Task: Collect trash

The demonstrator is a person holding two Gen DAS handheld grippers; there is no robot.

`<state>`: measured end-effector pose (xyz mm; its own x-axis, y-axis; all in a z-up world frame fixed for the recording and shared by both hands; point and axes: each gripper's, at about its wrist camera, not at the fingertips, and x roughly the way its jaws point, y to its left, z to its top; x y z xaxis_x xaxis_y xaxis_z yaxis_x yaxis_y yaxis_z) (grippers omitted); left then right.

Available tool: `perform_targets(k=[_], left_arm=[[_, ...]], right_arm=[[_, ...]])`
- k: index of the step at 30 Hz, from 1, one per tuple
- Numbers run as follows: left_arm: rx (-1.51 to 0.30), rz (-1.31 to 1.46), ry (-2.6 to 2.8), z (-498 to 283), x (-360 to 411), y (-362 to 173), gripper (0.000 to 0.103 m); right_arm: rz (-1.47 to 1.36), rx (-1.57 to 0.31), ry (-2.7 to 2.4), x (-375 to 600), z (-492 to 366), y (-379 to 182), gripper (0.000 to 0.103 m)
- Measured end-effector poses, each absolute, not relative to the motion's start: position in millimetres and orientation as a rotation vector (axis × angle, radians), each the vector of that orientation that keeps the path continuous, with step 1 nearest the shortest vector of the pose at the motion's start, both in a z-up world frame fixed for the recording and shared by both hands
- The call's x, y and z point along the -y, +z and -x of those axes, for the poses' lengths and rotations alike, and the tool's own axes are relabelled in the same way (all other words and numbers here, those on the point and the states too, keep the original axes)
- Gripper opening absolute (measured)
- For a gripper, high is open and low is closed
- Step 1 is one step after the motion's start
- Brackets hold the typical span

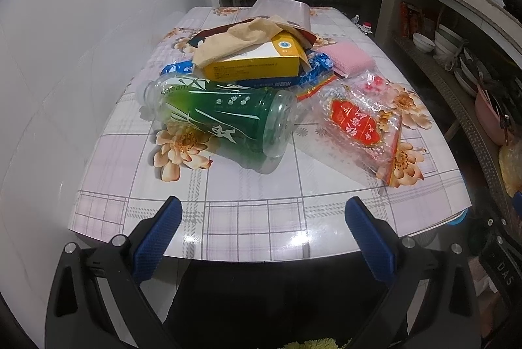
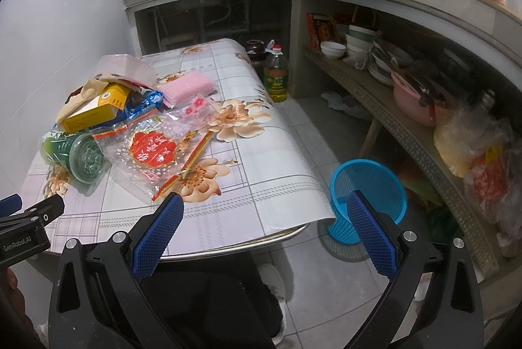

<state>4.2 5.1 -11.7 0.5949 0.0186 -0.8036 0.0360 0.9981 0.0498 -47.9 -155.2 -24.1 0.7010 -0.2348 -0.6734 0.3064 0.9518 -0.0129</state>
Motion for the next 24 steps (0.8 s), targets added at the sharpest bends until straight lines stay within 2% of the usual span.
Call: perform_targets(k=[24], left_arm=[[-0.949, -0.062, -0.004, -7.6, -5.9, -17.2, 0.098]], right_arm=[[-0.104, -0.742, -0.294, 151.8, 44.6, -31.6, 0.096]])
